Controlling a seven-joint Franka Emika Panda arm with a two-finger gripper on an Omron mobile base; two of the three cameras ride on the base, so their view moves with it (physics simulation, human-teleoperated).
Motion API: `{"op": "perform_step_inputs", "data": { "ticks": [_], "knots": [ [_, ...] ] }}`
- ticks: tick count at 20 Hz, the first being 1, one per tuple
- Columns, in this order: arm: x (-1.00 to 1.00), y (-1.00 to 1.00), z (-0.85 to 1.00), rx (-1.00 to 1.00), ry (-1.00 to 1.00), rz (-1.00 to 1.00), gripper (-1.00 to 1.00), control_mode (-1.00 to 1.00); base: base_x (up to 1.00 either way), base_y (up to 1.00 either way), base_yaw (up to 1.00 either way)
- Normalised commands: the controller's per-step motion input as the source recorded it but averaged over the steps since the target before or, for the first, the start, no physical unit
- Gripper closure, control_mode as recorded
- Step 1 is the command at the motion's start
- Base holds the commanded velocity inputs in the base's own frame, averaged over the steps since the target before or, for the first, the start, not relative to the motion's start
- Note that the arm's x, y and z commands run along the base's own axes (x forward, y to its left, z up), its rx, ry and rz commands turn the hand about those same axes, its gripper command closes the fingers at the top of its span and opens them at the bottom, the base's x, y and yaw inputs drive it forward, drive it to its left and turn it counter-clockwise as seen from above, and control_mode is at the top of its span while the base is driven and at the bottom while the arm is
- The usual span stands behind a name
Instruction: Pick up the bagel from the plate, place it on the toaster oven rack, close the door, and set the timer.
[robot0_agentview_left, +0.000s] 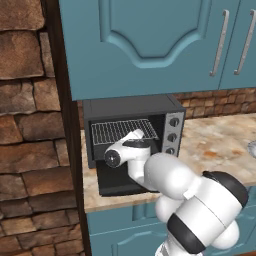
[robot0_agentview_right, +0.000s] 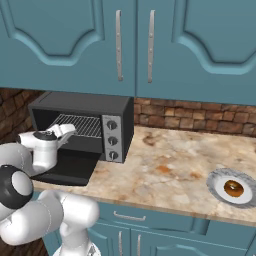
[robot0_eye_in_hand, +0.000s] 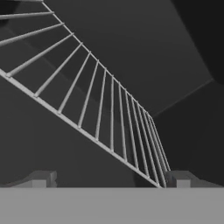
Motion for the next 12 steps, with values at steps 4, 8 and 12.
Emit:
{"op": "perform_step_inputs", "data": {
  "ticks": [4, 8, 12],
  "knots": [
    [0.16, 0.08, -0.03, 0.00, 0.00, 0.00, -1.00, -1.00, 0.00, 0.00, 0.00],
    [0.16, 0.03, 0.00, 0.00, 0.00, 0.00, -1.00, -1.00, 0.00, 0.00, 0.00],
    [0.19, 0.01, 0.00, 0.00, 0.00, 0.00, -1.00, -1.00, 0.00, 0.00, 0.00]
  ]
}}
